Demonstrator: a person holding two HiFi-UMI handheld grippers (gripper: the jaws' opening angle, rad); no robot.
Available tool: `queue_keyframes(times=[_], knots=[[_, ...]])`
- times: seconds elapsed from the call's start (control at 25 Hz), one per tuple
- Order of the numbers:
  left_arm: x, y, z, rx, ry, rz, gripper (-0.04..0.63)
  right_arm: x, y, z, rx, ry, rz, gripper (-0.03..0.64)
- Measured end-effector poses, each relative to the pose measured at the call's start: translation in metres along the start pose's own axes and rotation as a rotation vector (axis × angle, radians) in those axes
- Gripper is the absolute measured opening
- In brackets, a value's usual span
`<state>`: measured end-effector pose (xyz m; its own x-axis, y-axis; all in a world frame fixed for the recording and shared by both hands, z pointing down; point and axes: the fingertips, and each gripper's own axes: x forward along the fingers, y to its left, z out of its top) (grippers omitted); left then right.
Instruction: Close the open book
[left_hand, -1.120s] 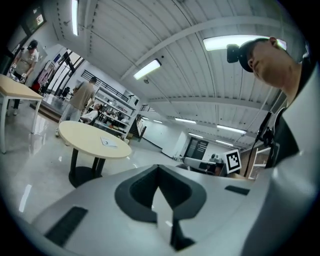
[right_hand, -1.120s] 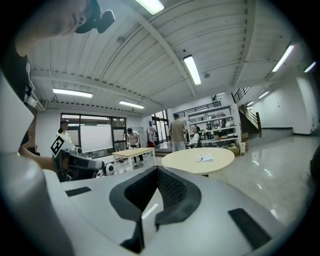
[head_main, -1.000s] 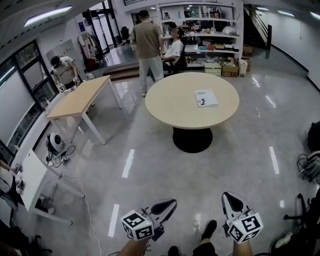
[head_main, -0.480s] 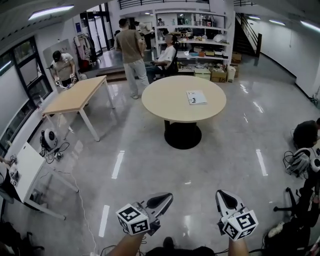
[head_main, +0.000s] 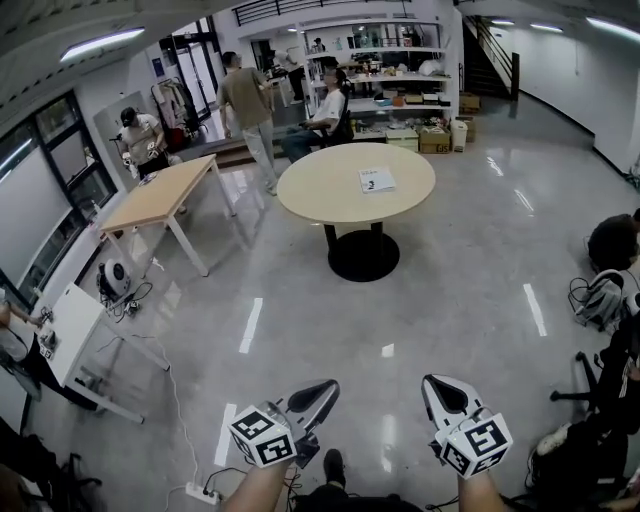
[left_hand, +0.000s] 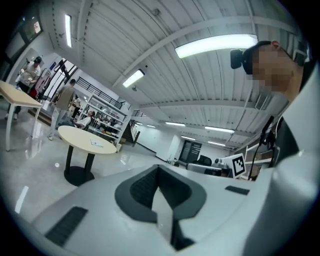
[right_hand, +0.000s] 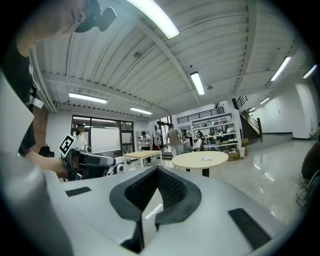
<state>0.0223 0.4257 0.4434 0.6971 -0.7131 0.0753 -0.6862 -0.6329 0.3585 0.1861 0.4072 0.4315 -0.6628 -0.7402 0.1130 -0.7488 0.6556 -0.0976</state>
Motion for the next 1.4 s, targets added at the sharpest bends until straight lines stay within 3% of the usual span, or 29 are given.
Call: queue_keyframes(times=[0.24, 0.48, 1.4], knots=[[-0.008, -0.056, -0.026, 0.024, 0.035, 0.032, -0.011, -0.06, -0.009, -0.008, 0.015, -0.008, -0.018, -0.002], [-0.019, -0.085, -0.022, 0.037, -0.007, 0.019, -0.011, -0.081, -0.006, 0.0, -0.02, -0.02, -0.071, -0.002], [-0.082, -0.066, -0.016, 0.034, -0.021, -0.004, -0.011, -0.069, 0.058, 0.02, -0.026, -0.056, -0.094, -0.002]])
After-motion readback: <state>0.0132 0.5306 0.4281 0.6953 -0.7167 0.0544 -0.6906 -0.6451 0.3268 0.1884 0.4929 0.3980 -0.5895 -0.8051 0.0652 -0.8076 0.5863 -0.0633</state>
